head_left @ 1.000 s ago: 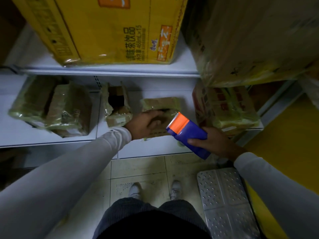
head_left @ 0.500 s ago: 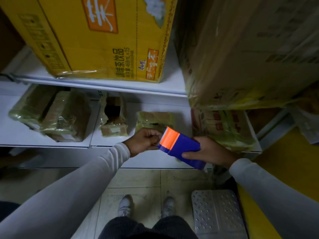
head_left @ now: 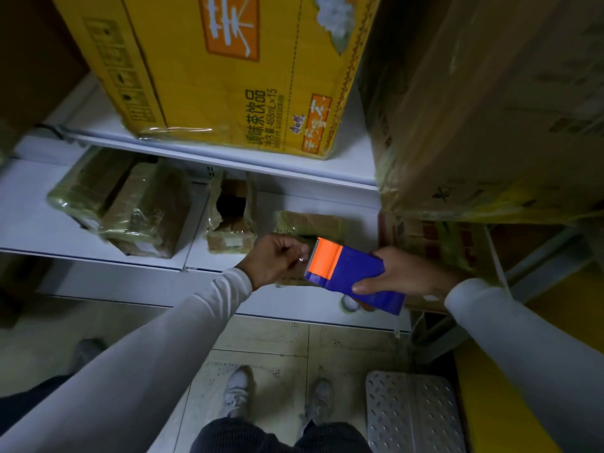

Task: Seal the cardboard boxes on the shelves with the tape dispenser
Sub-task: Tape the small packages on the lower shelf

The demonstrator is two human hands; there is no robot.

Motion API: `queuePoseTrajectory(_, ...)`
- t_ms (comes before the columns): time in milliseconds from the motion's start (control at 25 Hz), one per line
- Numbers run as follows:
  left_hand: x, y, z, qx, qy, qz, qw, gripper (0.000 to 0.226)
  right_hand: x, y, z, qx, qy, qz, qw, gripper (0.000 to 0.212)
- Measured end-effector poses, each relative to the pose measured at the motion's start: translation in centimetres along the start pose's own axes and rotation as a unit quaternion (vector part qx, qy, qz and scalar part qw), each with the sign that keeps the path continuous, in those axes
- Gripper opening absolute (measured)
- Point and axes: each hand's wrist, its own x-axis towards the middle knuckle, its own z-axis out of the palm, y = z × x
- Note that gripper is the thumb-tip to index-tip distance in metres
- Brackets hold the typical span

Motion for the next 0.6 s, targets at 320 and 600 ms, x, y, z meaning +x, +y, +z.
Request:
queuePoseTrajectory(320, 1.9, -1.7, -6.4, 0.018, 0.151, -0.047, 0.987, 0.027, 1.8, 1.6, -5.0, -0.1, 0.056, 0.009, 0.993, 0.03)
queuePoseTrajectory(600, 4.1, -4.0, -5.9, 0.045, 0.157, -0.092, 0.982, 0.028, 5.7, 3.3, -6.3, -0.028, 0.027, 0.073, 0.997, 0.072)
